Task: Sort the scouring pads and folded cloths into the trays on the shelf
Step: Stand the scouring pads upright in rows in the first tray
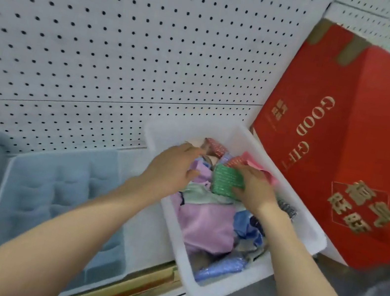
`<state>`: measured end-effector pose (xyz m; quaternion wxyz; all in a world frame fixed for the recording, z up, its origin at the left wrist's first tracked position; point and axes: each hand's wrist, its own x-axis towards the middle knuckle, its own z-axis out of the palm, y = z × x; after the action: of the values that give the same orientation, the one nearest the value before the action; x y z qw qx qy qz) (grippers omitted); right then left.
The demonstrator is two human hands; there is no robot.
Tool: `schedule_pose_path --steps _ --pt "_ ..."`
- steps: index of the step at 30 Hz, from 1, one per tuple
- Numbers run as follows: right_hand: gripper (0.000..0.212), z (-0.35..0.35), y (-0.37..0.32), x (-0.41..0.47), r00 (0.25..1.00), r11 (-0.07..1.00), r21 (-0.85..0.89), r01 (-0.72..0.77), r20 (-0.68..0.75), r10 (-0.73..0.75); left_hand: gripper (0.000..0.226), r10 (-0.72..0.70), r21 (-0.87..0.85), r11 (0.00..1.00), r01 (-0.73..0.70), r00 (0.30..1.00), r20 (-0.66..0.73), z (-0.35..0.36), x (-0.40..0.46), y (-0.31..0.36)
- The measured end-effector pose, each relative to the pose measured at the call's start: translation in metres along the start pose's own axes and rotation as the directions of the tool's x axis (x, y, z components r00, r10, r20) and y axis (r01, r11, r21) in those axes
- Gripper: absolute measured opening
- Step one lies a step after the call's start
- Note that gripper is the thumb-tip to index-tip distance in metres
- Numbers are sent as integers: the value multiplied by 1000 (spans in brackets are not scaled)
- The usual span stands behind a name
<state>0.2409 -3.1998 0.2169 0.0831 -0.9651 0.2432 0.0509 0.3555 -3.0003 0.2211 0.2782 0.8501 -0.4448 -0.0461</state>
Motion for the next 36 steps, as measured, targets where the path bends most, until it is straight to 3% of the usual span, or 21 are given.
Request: schedule_pose_path --steps 2,6,9,14,18,20,22,23,25,27,28,31,32,34,36 --pt "67 2 11 11 999 1000 -6 29 24 -29 52 -30 40 999 28 998 47 16 27 7" --pt "49 1 32 22 998 999 42 24 55 -26 56 -58 81 995 53 996 61 42 74 10" --pt "53 -3 43 27 999 997 79 20 31 -22 64 -80 168 984 63 992 94 59 105 5" --pt "59 -3 48 28 994 975 214 58 82 -77 41 34 228 972 -58 994 108 78 140 -7" --pt "80 -17 58 23 992 884 468 27 94 -80 25 -50 162 986 48 999 6 75 148 -12" --pt "66 -22 60 24 998 747 665 3 40 -40 24 -115 61 991 122 988 -107 65 145 -10" --pt "50 -31 52 28 997 453 890 -46 16 70 25 -222 -116 972 204 958 -179 53 137 -7" --pt "45 -35 46 32 992 335 940 -65 25 124 25 -292 -234 940 250 942 -167 46 131 -4" --pt "38 -40 32 42 988 247 967 -68 32 150 22 -423 -542 769 338 905 -36 38 119 2" --pt "28 -36 15 51 996 309 950 -32 6 85 25 -469 -773 479 416 866 175 30 105 10" --pt "25 -32 8 54 999 356 934 -14 -3 48 32 -446 -806 412 425 865 228 27 98 13" --pt "27 -21 -4 61 1000 454 891 26 -31 4 54 -403 -729 582 360 907 126 24 82 9" --pt "25 -17 -3 63 998 559 827 53 -69 8 55 -417 -693 627 356 905 87 23 78 6" --pt "27 -7 9 69 987 879 469 81 -163 -4 53 -464 -659 658 364 886 26 19 72 1" --pt "39 4 18 72 995 995 88 52 -88 -44 53 -498 -669 647 367 867 -6 16 66 -1"
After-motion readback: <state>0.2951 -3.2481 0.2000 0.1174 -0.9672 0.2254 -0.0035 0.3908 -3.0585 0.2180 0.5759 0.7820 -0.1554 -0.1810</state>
